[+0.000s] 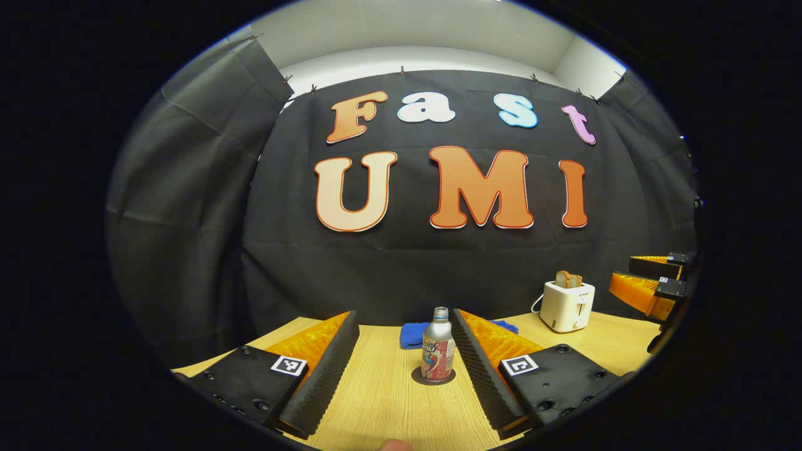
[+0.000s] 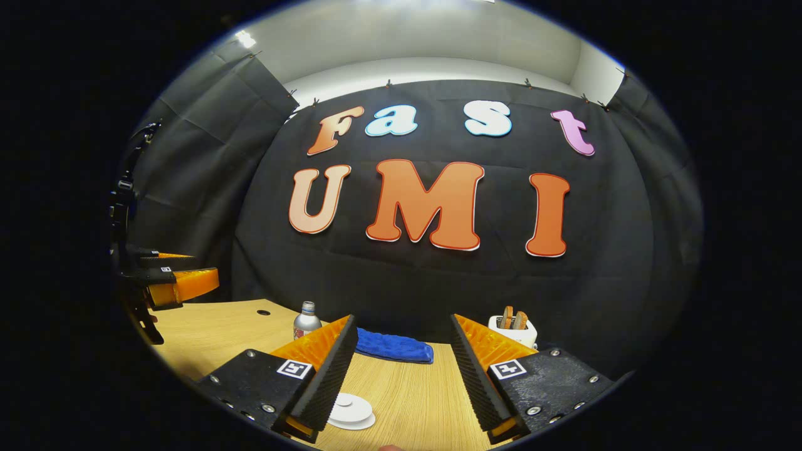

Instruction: Open the teacup lid with one hand, grasp the water bottle and pour water into the teacup with the other hand; after pouring, place the water bottle on the coaster and then close the teacup lid.

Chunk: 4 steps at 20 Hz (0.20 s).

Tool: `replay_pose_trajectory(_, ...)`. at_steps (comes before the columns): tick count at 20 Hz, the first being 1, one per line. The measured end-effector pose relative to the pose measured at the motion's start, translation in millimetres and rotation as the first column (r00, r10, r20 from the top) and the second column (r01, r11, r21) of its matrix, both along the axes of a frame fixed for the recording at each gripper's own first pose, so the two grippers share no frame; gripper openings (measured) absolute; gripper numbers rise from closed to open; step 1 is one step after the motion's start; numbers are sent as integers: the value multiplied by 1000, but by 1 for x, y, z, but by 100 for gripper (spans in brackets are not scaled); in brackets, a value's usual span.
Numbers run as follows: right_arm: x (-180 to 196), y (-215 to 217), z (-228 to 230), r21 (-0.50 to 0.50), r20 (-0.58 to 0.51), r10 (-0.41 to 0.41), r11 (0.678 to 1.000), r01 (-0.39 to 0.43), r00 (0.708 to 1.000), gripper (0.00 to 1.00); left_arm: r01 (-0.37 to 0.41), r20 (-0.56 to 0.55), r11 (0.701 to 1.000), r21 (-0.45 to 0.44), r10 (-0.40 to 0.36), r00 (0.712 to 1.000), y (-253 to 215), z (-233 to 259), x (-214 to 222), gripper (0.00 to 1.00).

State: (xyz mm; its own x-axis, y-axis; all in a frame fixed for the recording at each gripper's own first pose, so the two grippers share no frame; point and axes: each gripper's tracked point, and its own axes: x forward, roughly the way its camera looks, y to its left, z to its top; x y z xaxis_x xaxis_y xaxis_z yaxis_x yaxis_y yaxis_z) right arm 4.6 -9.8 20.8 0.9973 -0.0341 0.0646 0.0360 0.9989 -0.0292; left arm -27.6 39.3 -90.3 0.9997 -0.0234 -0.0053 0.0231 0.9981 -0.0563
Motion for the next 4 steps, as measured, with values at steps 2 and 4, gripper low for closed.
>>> replay_pose_trajectory(2,0,-1,1,4,1,-1,1000,1,1000,88,7,1,1000,1,-7,1000,-3,1,1,97)
replay_pose_trajectory(4,0,-2,2,3,3,-1,1000,1,1000,88,11,6,1000,1,-11,1000,-5,1,2,100)
